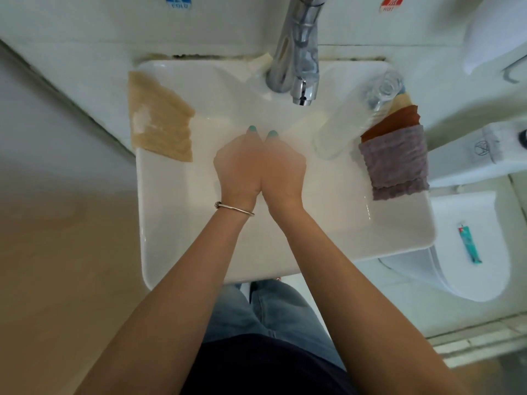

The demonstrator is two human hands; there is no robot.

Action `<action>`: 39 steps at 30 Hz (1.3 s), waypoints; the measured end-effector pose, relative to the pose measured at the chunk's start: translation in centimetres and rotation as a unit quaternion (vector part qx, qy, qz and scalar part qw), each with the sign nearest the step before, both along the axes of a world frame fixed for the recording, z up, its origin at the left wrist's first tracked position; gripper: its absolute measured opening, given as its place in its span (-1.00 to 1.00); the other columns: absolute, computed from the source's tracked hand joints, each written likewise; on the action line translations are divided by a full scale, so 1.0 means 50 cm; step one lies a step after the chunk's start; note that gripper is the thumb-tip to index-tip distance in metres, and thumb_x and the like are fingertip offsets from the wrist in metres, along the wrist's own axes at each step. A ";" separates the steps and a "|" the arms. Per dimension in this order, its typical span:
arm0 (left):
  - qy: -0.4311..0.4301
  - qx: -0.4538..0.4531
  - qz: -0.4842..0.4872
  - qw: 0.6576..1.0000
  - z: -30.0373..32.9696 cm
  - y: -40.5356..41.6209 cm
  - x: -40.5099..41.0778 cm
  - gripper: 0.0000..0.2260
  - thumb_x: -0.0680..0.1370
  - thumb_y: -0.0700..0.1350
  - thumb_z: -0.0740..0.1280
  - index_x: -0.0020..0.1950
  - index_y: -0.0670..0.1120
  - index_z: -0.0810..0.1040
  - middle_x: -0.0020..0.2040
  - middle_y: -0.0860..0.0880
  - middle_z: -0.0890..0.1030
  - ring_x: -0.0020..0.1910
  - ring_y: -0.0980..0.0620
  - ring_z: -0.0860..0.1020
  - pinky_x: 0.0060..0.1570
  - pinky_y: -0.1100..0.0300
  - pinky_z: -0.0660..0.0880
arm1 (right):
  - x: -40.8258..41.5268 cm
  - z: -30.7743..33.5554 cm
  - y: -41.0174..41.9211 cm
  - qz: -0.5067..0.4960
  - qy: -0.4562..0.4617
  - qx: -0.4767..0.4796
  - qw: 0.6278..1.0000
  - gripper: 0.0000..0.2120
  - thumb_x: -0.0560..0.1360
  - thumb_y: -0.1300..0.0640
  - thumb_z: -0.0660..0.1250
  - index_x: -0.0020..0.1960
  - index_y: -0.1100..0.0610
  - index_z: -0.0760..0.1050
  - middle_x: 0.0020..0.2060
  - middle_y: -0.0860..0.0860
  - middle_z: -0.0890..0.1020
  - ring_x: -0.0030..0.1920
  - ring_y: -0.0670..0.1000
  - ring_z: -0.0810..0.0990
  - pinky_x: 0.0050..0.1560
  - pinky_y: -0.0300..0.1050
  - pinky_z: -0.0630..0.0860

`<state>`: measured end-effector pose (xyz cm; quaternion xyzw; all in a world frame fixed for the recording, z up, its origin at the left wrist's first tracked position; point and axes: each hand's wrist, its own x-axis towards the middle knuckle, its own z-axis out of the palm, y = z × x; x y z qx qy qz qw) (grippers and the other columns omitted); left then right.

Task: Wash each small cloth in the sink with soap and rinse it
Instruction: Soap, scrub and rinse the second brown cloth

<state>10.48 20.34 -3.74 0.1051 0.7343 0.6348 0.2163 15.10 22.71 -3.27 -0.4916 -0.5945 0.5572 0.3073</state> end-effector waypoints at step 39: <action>0.293 0.002 -0.253 0.922 0.568 0.059 0.014 -0.82 0.59 -0.15 0.33 0.14 -0.17 0.61 -0.12 -0.03 0.61 -0.17 0.13 0.52 -0.08 0.20 0.50 | 0.165 0.539 0.283 0.337 0.111 0.079 0.932 -0.70 0.45 0.11 0.47 0.17 0.10 0.62 -0.04 0.15 0.70 -0.10 0.12 0.66 -0.17 0.01 0.54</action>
